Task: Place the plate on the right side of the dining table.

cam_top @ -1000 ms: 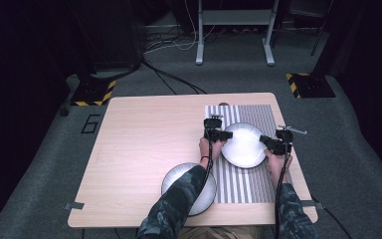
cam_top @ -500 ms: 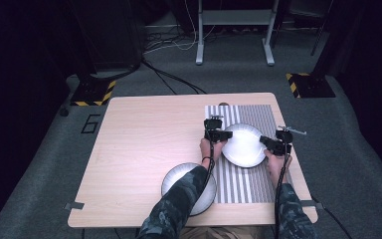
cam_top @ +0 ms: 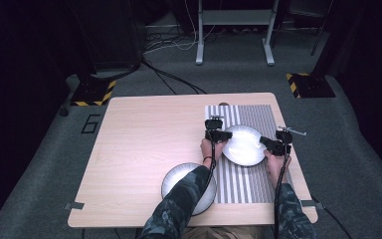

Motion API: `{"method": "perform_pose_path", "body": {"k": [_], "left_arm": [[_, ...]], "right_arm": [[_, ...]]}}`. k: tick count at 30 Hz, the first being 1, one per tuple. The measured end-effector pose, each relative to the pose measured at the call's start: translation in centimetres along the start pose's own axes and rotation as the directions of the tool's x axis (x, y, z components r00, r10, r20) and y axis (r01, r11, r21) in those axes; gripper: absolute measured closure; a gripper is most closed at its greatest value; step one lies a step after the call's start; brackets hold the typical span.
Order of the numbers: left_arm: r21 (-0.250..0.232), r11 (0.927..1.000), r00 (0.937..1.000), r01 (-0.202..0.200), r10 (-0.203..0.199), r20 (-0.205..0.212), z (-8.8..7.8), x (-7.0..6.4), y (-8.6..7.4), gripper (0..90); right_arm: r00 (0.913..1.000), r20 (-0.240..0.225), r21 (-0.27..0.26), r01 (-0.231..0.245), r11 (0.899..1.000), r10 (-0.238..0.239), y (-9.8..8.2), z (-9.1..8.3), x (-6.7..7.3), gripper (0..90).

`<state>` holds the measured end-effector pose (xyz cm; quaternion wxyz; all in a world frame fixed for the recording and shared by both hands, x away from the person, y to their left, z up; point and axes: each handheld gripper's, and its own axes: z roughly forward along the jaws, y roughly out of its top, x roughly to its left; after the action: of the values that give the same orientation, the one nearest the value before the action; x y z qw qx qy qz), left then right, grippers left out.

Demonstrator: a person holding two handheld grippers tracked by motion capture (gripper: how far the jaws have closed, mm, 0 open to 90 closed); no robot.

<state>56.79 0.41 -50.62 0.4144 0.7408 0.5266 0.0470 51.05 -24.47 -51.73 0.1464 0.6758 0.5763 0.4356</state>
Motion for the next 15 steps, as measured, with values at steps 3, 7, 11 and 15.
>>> {"method": "perform_pose_path", "body": {"k": [3, 7, 11, 15], "left_arm": [[0.01, 1.0, 1.0, 0.002, -0.002, 0.002, 0.13, 0.11, 0.0, 67.9], [0.032, 0.9991, 0.9996, 0.026, -0.026, 0.014, 0.35, 0.47, -0.06, 67.6], [0.049, 0.9982, 0.9993, 0.034, -0.034, 0.012, 0.48, 0.59, -0.14, 66.0], [0.06, 0.9979, 0.9997, 0.025, -0.025, -0.001, 0.45, 0.42, -0.08, 64.6]], "right_arm": [[1.0, -0.001, 0.001, -0.006, 1.0, 0.006, -0.03, 0.05, -0.07, 79.9], [0.9998, 0.014, 0.006, 0.011, 1.0, -0.011, 0.02, 0.12, 0.11, 79.4], [0.9997, 0.016, 0.003, 0.021, 1.0, -0.021, 0.05, 0.15, 0.32, 77.7], [0.9995, 0.009, 0.005, 0.029, 1.0, -0.029, 0.09, 0.07, 0.46, 72.4]]}}
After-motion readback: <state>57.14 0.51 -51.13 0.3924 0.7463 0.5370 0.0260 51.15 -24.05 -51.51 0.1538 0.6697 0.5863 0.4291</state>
